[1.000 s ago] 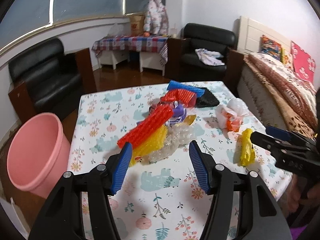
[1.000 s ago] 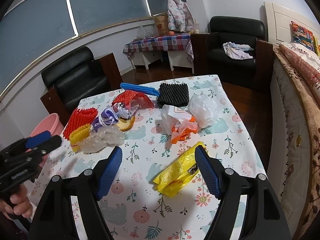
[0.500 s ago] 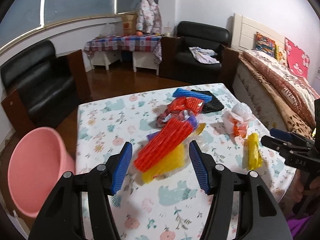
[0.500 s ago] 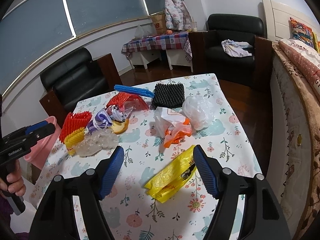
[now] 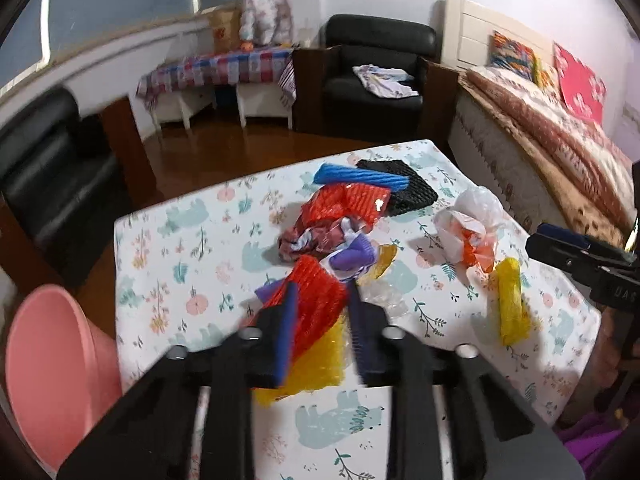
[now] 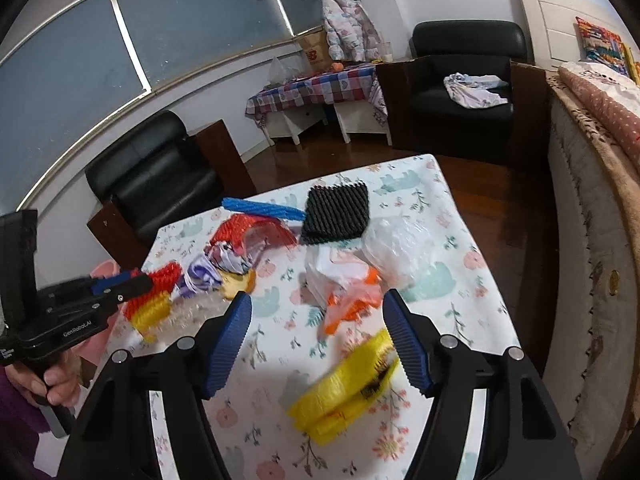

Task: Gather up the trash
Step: 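Grasp the red mesh net with the left gripper, then drop the red mesh net into the pink bucket while the right gripper drops the yellow mesh net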

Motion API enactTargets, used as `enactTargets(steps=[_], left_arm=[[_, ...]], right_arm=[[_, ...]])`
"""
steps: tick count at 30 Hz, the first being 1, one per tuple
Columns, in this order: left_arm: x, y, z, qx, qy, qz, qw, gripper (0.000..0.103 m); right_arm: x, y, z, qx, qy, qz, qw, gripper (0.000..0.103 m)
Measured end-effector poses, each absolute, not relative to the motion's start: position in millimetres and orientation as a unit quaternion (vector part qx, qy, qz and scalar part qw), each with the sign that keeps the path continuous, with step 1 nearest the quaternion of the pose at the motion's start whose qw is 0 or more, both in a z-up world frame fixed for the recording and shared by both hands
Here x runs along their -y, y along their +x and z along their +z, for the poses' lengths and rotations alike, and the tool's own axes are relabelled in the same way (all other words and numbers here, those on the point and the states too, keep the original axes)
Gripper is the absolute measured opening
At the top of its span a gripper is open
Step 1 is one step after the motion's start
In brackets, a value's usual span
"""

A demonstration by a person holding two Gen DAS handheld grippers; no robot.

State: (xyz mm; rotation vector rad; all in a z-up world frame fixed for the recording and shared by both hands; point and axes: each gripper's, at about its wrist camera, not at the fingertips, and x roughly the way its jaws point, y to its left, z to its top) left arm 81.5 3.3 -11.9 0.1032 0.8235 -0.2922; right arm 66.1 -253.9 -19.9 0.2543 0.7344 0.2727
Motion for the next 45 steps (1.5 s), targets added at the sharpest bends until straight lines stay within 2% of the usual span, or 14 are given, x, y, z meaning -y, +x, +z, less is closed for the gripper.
enactTargets(steps=[8,17,19,23,30,32,35,37,41,45], left_arm=[[-50,71,7,-0.389,-0.049,-0.106,0.914,0.009],[-71,50,22,-0.37,-0.07,-0.074,0.923,0.009],[-75,45,27,-0.365,-0.071,-0.069,0.926,0.009],[-84,33,34,-0.355,-0.079,-0.065,0.929,0.009],[-99,13,43,-0.333,-0.094,-0.058,0.936,0.009],[-106,6,48,-0.326,-0.097,-0.052,0.939,0.009],[-119,-4,55,-0.314,-0.1,-0.04,0.943,0.009],[-130,-12,61,-0.303,-0.1,-0.03,0.947,0.009],[-152,-24,71,-0.281,-0.094,-0.003,0.955,0.009],[-182,-34,77,-0.262,-0.106,0.027,0.959,0.009]], right_arm=[[210,89,-21,-0.374,0.119,0.218,0.894,0.064],[170,110,-49,-0.432,0.132,0.271,0.85,0.063],[168,110,-47,-0.433,0.149,0.276,0.845,0.059],[150,99,-27,-0.414,0.141,0.328,0.837,0.059],[101,99,-31,-0.448,0.12,0.349,0.814,0.058],[89,100,-33,-0.454,0.107,0.341,0.816,0.053],[74,103,-44,-0.475,0.092,0.323,0.814,0.035],[70,101,-49,-0.485,0.094,0.315,0.81,0.01],[68,93,-39,-0.472,0.1,0.316,0.817,0.009],[54,83,-4,-0.431,0.091,0.352,0.826,0.009]])
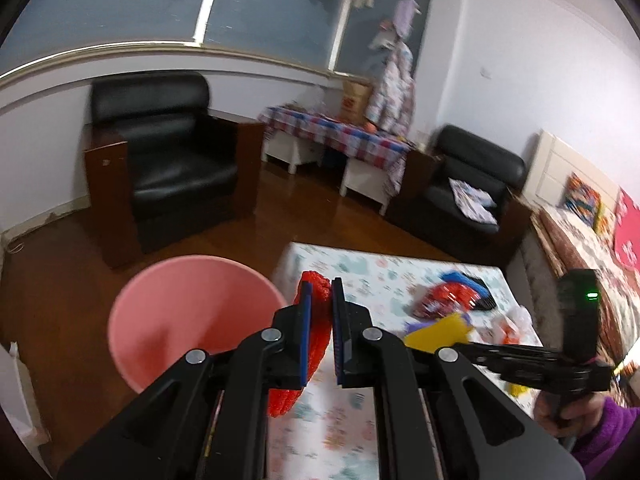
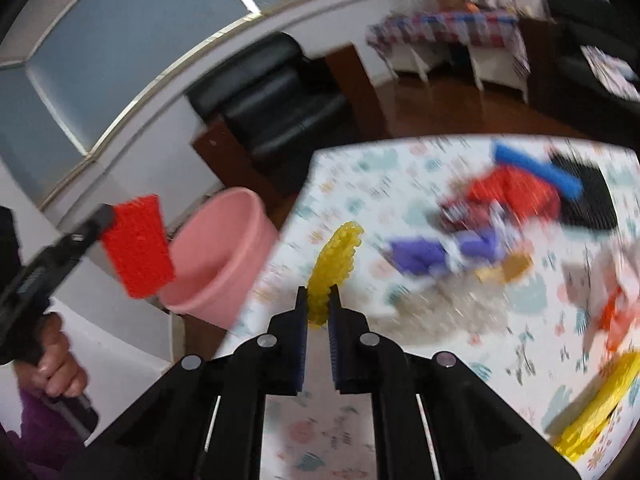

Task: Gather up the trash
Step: 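Drop the red mesh net into the pink bucket while the right gripper drops the yellow mesh net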

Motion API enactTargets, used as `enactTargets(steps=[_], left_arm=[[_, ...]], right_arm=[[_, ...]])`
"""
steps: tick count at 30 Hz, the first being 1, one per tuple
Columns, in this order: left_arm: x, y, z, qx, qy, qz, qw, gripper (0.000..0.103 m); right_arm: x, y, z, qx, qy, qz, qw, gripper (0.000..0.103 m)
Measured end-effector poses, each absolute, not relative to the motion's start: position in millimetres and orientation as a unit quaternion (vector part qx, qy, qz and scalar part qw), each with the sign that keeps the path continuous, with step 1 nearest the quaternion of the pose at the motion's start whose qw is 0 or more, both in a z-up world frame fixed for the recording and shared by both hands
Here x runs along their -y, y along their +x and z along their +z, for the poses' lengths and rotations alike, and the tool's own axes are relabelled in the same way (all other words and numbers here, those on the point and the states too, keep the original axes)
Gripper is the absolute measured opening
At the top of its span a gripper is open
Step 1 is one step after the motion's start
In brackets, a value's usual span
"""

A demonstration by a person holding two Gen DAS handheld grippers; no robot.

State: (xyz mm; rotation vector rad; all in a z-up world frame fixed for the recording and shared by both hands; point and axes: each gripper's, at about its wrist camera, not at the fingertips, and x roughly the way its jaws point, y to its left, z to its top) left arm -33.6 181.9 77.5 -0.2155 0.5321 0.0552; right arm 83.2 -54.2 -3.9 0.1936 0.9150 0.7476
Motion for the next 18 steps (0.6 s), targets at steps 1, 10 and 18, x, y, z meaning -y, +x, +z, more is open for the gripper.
enactTargets(steps=[1,10,18], left_arm=[[-191,-36,79,-0.256,-0.112,0.036,0.959,0.009],[-238,-42,69,-0.253,-0.154,0.079,0.952,0.009],[-253,-28,43,-0.281,-0.17,0.083,0.941,0.009]], right_arm=[[50,82,3,-0.424,0.089,0.36,0.826,0.009],[-43,90,33,-0.394,0.055,0.438,0.806,0.009],[-113,102,6,-0.427,0.016,0.45,0.784,0.009]])
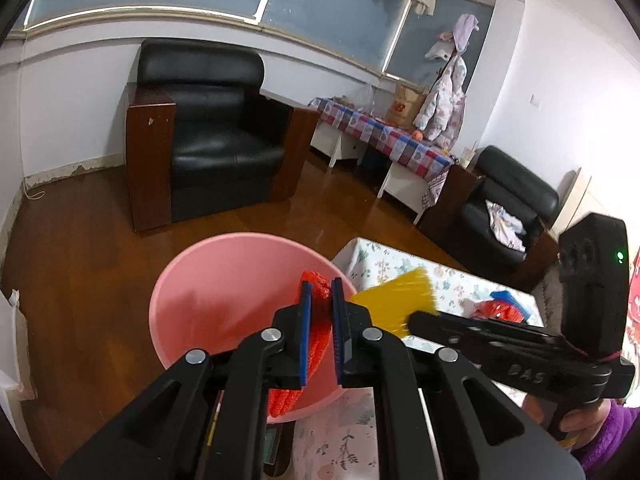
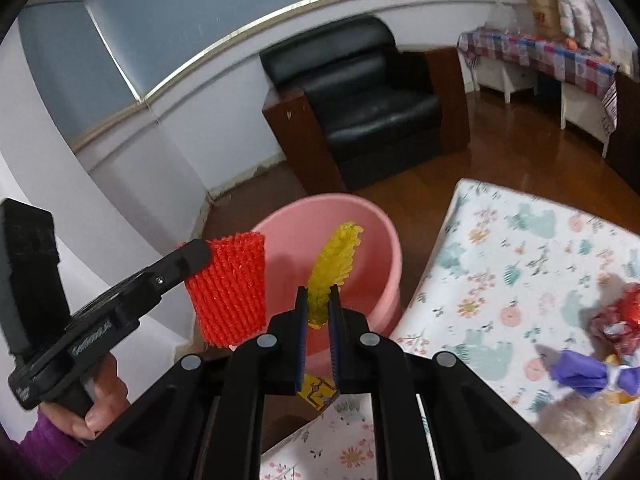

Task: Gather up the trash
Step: 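Drop the red mesh net into the pink bucket while the right gripper drops the yellow mesh net, then move both grippers back over the table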

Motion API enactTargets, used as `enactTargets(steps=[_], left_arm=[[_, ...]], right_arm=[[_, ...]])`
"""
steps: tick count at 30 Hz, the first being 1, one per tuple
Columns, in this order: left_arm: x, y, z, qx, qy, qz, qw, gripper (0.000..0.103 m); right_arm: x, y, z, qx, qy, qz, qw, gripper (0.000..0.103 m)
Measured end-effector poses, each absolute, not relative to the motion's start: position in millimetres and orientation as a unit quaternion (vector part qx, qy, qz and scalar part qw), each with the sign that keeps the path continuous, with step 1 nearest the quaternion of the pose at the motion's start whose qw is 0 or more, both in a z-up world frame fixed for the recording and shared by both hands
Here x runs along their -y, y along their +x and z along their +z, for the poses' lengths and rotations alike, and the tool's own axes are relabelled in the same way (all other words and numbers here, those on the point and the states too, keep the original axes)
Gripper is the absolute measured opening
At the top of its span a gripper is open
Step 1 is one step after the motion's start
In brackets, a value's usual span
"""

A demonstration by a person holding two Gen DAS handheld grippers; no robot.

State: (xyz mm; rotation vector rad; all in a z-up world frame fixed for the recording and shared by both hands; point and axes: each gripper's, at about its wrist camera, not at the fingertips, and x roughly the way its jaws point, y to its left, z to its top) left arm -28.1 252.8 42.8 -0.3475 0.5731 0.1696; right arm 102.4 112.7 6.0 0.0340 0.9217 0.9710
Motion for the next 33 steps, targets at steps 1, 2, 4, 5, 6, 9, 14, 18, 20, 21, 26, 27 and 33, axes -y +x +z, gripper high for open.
enactTargets(steps=[1,2,4,5,6,9,14,18,20,21,26,27,33], left_arm=[[-253,-25,41,-0.284,-0.171,0.082,0.94,0.009],[-253,-23,37,-0.288,-0.172,0.081,0.939,0.009],[-254,-20,32,-0.294,-0.172,0.087,0.936,0.009],[-256,-21,30,-0.294,-0.173,0.091,0.936,0.009],[-258,-21,29,-0.294,-0.176,0.096,0.935,0.009],[-267,-20,24,-0.3,-0.196,0.099,0.928,0.015],[-276,-24,22,-0.302,-0.211,0.109,0.923,0.033],[-274,-27,25,-0.3,-0.203,0.109,0.926,0.036],[-271,-28,26,-0.3,-0.199,0.111,0.926,0.036],[-270,-29,27,-0.299,-0.198,0.109,0.927,0.036],[-254,-34,34,-0.294,-0.186,0.096,0.933,0.036],[-250,-34,35,-0.293,-0.183,0.093,0.934,0.036],[-217,-39,39,-0.289,-0.168,0.068,0.94,0.036]], right_arm=[[-117,103,1,-0.434,0.013,0.45,0.78,0.01],[-122,104,-4,-0.441,0.009,0.448,0.777,0.01],[-129,108,-11,-0.448,0.005,0.447,0.774,0.01],[-131,109,-13,-0.45,0.002,0.447,0.773,0.011],[-133,109,-15,-0.452,0.001,0.447,0.772,0.014],[-133,109,-17,-0.451,0.003,0.446,0.773,0.032],[-128,108,-14,-0.443,0.008,0.445,0.778,0.04],[-119,107,-11,-0.437,0.01,0.442,0.783,0.041],[-113,106,-9,-0.434,0.012,0.44,0.786,0.041],[-109,105,-8,-0.43,0.013,0.439,0.789,0.041],[-87,95,0,-0.418,0.022,0.432,0.799,0.042],[-83,92,2,-0.416,0.024,0.431,0.8,0.042],[-41,68,5,-0.409,0.033,0.415,0.812,0.042]])
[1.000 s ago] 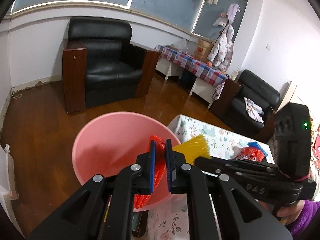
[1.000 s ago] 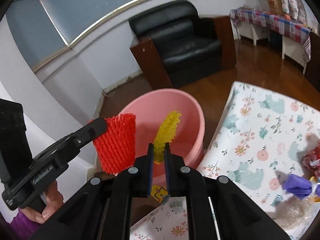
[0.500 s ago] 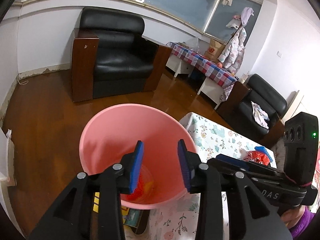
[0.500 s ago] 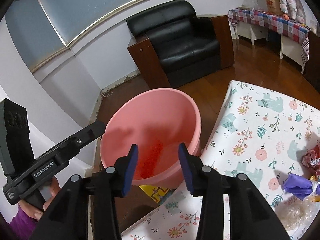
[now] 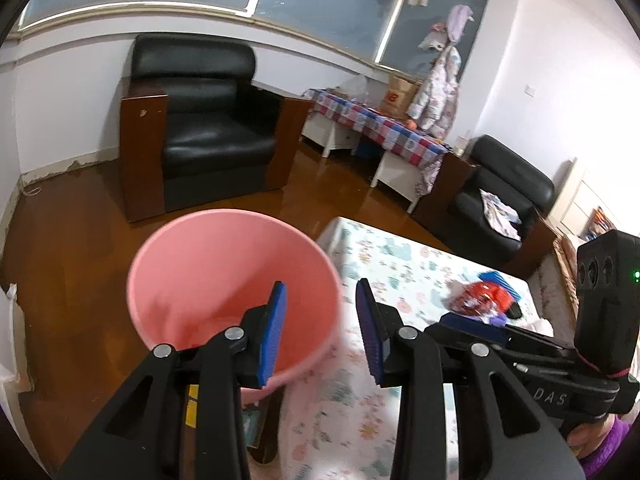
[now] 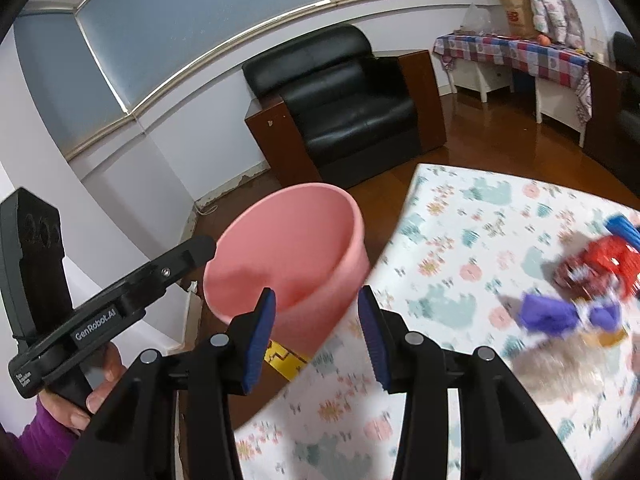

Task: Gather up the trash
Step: 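Move both grippers back over the table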

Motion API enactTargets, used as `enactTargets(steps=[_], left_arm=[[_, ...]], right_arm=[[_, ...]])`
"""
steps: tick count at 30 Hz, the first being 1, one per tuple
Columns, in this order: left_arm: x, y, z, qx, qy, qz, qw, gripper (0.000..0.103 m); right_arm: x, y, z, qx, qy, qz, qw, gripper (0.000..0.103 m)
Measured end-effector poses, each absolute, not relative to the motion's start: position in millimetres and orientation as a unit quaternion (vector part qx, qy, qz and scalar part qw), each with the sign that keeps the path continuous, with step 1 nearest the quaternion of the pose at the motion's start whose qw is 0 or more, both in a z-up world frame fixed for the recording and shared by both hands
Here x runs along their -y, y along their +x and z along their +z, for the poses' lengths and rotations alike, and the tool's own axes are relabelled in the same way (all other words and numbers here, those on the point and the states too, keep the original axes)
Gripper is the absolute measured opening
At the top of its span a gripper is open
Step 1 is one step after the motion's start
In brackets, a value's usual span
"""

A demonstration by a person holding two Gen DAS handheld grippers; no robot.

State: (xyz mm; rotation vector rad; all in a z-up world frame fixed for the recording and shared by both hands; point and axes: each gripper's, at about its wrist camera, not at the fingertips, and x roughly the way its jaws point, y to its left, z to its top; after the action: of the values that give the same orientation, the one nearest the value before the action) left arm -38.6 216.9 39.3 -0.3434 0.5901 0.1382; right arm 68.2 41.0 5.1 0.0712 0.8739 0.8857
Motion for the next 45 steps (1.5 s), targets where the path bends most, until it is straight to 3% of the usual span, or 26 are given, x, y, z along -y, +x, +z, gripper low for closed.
enactTargets(steps=[11,22,31,34,45], left_arm=[[-137,-47,39,-0.283,-0.144,0.017,0.948,0.036],[-98,-53,31,-0.287,-0.129,0.01,0.949,0.036],[-78,-41,22,-0.305,-0.116,-0.023,0.945,0.036],[-69,-31,15,-0.316,-0.11,-0.044,0.941,0.036],[-43,16,-13,-0.379,-0.066,-0.12,0.915,0.036]], right_arm=[[34,23,8,-0.398,0.049,0.389,0.829,0.046],[78,-2,22,-0.367,0.069,0.353,0.858,0.075],[100,13,9,-0.399,0.105,0.341,0.845,0.075],[113,24,5,-0.4,0.11,0.312,0.855,0.066],[172,46,-16,-0.392,0.096,0.229,0.886,0.065]])
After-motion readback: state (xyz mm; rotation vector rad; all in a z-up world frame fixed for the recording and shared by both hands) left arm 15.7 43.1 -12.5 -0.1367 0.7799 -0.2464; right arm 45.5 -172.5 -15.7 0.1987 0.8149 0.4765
